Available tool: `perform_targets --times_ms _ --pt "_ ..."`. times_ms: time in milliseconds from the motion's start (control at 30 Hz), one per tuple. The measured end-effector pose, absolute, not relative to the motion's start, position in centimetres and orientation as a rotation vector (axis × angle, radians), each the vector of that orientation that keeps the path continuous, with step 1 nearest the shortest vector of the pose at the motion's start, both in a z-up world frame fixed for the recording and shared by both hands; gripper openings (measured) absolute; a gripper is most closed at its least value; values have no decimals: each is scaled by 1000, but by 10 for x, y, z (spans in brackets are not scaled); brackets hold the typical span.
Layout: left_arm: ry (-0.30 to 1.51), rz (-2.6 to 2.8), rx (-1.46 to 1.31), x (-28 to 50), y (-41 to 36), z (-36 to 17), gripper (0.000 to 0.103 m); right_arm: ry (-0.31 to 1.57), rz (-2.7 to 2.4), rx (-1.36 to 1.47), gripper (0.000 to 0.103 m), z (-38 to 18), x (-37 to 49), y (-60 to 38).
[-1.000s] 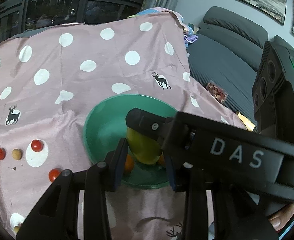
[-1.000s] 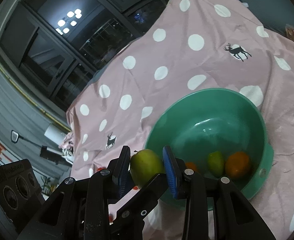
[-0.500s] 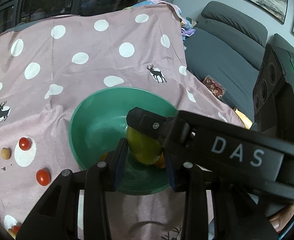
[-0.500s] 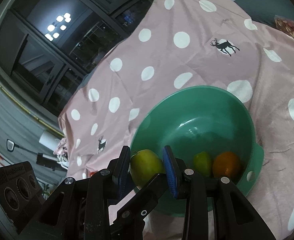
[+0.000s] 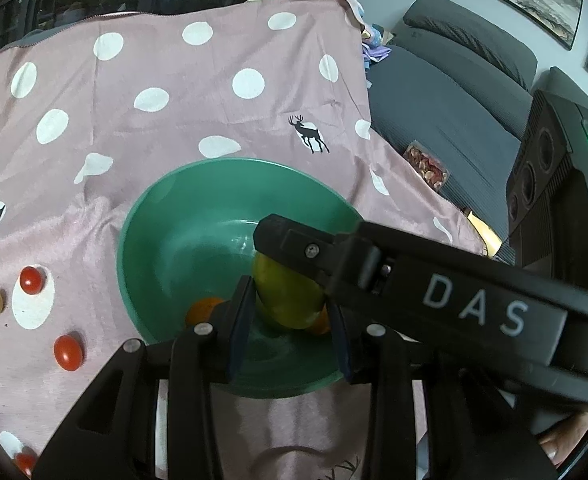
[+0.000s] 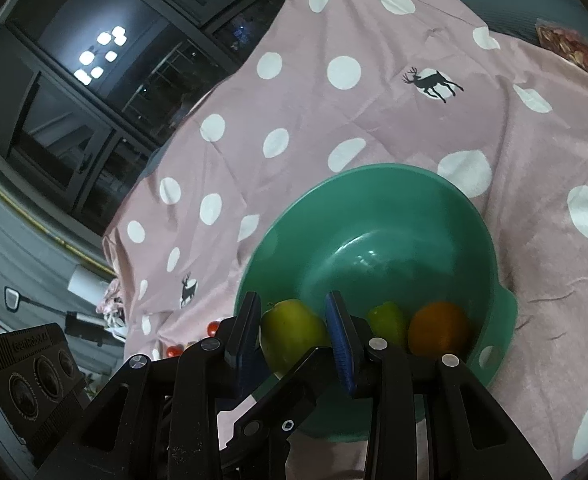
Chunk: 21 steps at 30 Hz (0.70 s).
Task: Organize fruits
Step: 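Lower the held green plum into the green bowl with the right gripper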
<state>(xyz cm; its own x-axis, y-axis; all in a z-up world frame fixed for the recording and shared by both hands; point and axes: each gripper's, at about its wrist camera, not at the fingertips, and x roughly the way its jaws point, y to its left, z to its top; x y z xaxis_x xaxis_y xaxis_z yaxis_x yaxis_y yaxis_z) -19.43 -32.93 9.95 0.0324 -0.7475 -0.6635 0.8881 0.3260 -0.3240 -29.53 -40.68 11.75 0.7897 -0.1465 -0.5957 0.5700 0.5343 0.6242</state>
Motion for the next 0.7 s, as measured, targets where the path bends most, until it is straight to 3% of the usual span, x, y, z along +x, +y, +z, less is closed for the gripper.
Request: perform_targets --times_ms 700 --pt "946 -1291 187 -189 -341 85 35 564 -498 945 37 105 -294 -415"
